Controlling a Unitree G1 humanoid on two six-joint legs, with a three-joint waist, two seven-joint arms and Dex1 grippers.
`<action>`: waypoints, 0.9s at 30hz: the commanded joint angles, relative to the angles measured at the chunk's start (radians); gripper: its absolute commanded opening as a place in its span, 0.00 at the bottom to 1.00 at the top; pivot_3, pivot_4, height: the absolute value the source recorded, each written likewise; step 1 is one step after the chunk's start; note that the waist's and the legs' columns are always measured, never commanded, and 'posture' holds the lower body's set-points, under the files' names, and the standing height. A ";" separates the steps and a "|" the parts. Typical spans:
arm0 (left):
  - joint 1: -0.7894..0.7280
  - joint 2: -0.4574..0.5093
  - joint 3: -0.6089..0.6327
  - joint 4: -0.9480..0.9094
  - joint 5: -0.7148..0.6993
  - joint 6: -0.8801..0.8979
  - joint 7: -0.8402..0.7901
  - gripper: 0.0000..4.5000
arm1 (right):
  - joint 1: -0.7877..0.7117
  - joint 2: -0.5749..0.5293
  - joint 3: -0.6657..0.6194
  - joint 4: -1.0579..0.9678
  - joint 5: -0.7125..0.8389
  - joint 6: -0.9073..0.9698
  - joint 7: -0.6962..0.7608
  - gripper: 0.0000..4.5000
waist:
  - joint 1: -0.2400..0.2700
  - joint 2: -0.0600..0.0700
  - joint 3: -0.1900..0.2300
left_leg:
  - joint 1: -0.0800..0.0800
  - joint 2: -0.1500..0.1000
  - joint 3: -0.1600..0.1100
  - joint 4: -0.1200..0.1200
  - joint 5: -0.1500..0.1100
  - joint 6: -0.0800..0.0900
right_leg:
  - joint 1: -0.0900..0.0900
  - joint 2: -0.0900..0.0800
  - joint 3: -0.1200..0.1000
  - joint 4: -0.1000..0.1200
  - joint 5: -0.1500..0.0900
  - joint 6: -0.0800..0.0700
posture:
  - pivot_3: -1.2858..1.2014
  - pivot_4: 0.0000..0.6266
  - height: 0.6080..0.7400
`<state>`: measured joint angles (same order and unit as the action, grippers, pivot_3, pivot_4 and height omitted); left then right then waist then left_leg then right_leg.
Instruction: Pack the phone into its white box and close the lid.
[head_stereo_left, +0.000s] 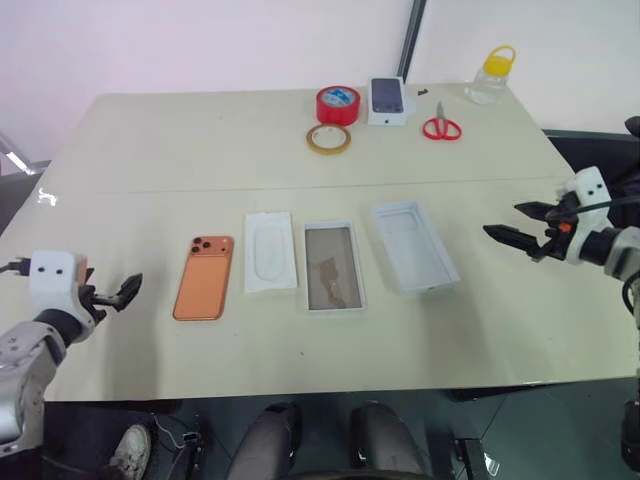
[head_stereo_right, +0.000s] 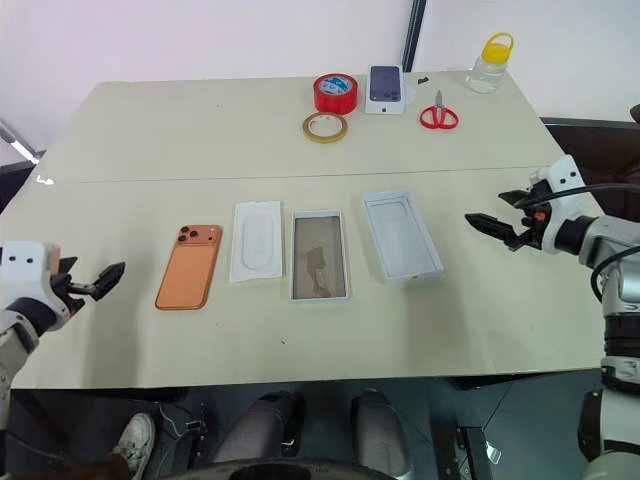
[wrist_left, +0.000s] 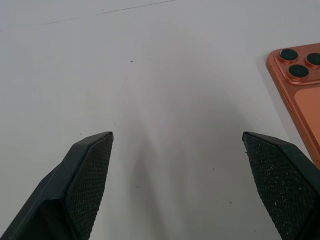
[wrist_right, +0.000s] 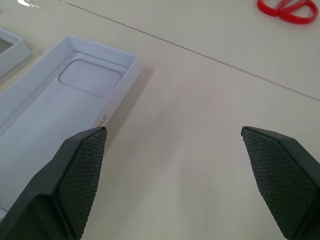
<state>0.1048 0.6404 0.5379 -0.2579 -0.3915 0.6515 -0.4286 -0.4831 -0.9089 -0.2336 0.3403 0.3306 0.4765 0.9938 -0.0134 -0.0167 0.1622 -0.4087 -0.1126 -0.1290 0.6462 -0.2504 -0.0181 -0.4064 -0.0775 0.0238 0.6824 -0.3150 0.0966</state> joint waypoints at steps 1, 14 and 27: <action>-0.002 -0.001 0.033 -0.029 -0.003 -0.016 0.012 0.97 | -0.035 -0.006 -0.001 0.002 -0.001 -0.022 0.003 1.00 | 0.001 0.000 0.000 | 0.000 0.000 0.000 0.000 0.000 0.000 | 0.000 0.000 0.000 0.000 0.000 0.000 | 0.52 0.24 1.00; -0.146 -0.101 -0.173 -0.188 -0.069 0.141 0.085 0.97 | -0.047 0.074 0.105 -0.172 -0.004 -0.020 -0.005 1.00 | 0.002 0.000 0.000 | 0.000 0.000 0.000 0.001 0.000 -0.001 | 0.001 0.000 0.000 0.000 0.000 0.000 | 0.52 0.24 1.00; -0.454 -0.317 -0.311 -0.169 -0.202 0.509 0.254 0.99 | 0.084 0.218 0.187 -0.620 0.065 0.143 -0.129 1.00 | 0.004 -0.001 0.000 | 0.000 0.000 -0.001 0.002 0.001 -0.001 | 0.000 0.001 -0.001 0.001 0.000 0.000 | 0.52 0.24 1.00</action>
<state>-0.3228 0.3318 0.2032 -0.4209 -0.5774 1.1214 -0.2038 -0.3974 -0.6877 -0.0197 -0.2215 0.3741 0.6088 0.8797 -0.0097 -0.0174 0.1624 -0.4091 -0.1131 -0.1296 0.6483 -0.2498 -0.0191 -0.4059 -0.0768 0.0233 0.6830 -0.3149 0.0968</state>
